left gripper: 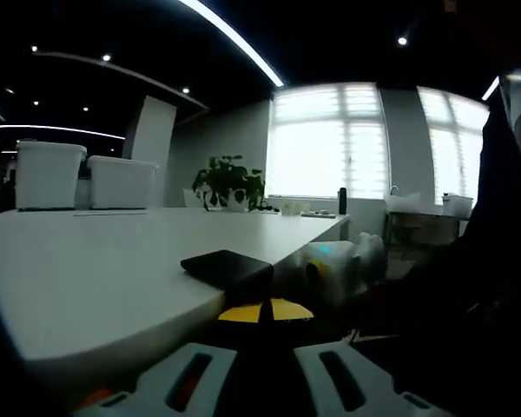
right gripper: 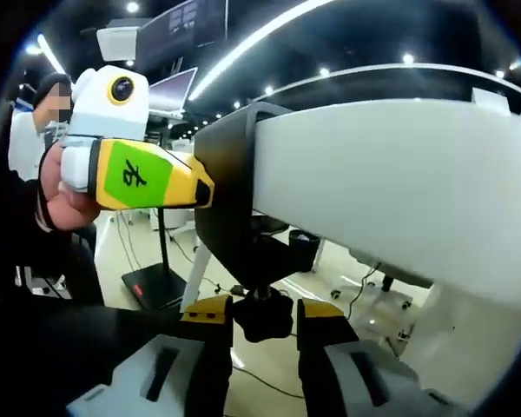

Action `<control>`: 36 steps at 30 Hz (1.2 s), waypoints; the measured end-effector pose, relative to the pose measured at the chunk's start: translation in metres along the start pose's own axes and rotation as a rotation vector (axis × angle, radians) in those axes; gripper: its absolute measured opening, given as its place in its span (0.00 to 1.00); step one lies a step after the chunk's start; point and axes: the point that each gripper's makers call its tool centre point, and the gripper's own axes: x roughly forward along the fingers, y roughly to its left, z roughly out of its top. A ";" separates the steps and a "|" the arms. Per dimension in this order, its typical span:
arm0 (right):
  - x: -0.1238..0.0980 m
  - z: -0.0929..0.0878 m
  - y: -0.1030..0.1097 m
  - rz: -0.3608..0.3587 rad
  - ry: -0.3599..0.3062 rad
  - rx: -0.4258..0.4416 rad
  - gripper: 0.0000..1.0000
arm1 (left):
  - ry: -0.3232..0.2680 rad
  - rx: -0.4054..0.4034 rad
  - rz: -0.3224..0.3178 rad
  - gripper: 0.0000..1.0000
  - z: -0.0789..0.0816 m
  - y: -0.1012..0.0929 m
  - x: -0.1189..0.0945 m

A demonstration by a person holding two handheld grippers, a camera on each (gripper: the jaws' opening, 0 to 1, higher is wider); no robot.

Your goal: Clamp the fixed fixture on the desktop, loosen the retaining clip, secure it to the edge of the desk, and tighten the retaining clip.

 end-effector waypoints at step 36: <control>-0.003 -0.005 -0.016 -0.554 0.066 0.175 0.24 | -0.033 -0.014 0.019 0.03 0.007 0.003 -0.013</control>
